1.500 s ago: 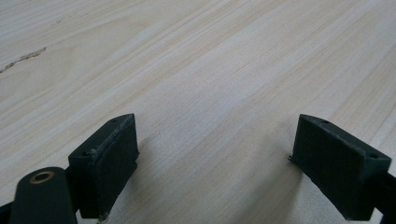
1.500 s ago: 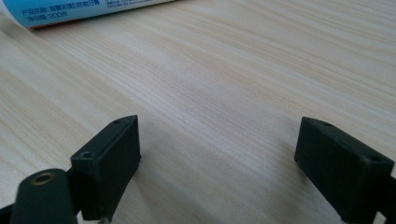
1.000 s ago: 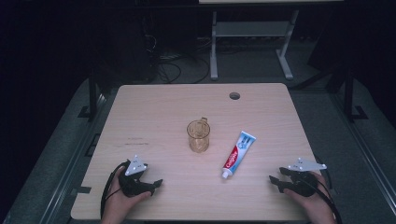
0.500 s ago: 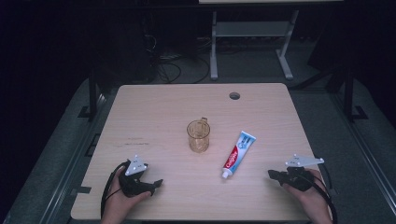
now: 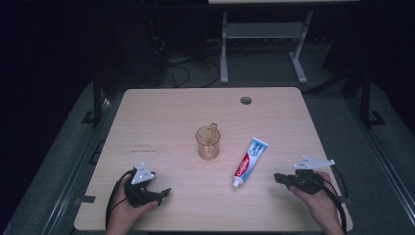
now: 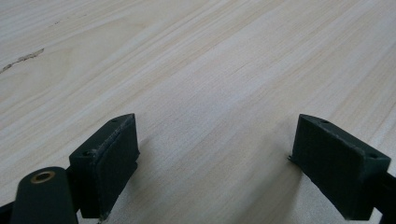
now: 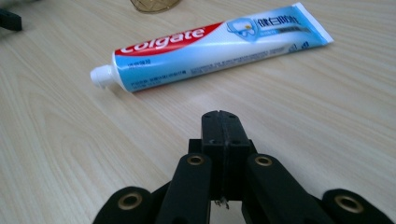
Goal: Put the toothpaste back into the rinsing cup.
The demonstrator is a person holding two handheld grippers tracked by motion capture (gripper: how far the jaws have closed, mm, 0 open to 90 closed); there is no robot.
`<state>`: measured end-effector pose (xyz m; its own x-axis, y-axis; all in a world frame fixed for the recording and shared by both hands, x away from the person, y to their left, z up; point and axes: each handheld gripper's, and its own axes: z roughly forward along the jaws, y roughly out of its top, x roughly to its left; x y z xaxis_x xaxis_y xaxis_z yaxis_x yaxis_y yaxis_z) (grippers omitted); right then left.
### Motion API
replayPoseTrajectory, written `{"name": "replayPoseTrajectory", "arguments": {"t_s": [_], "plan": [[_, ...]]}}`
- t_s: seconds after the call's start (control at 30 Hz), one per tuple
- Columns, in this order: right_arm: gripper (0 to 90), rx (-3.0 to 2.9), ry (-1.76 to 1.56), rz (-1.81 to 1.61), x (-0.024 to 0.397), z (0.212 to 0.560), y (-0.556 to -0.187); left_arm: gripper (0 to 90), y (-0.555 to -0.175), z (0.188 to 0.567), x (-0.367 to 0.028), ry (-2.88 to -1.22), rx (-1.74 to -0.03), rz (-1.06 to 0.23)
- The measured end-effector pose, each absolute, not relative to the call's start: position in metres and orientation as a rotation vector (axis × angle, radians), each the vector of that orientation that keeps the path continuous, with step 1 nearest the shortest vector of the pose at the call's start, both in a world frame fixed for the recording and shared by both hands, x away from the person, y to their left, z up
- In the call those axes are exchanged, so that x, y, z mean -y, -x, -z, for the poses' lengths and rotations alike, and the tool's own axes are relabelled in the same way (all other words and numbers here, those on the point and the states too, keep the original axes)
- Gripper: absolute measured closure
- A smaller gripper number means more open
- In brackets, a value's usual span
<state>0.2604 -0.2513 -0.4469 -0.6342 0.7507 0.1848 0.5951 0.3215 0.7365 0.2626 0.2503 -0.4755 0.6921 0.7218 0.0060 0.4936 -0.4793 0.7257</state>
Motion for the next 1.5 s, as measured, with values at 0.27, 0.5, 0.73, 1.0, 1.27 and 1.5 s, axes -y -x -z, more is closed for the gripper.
{"name": "replayPoseTrajectory", "arguments": {"t_s": [0.27,0.5,0.73,1.0,1.27,1.5], "plan": [[90.0,-2.417,-1.188,-1.238,0.238,0.442,-0.269,13.2,-0.262,0.475,-0.250,-2.177,-0.924,-0.405],[90.0,-2.434,-1.149,-1.260,0.225,0.438,-0.276,13.2,-0.262,0.475,-0.250,-2.179,-0.921,-0.404],[90.0,-2.450,-1.123,-1.279,0.213,0.435,-0.283,13.3,-0.261,0.475,-0.249,-2.178,-0.921,-0.403],[90.0,-2.461,-1.102,-1.303,0.200,0.432,-0.290,13.3,-0.261,0.475,-0.249,-2.179,-0.919,-0.402],[90.0,-2.470,-1.084,-1.313,0.190,0.431,-0.296,13.3,-0.261,0.475,-0.249,-2.183,-0.917,-0.400],[90.0,-2.485,-1.067,-1.301,0.181,0.432,-0.302,13.3,-0.260,0.475,-0.249,-2.183,-0.917,-0.399]]}}
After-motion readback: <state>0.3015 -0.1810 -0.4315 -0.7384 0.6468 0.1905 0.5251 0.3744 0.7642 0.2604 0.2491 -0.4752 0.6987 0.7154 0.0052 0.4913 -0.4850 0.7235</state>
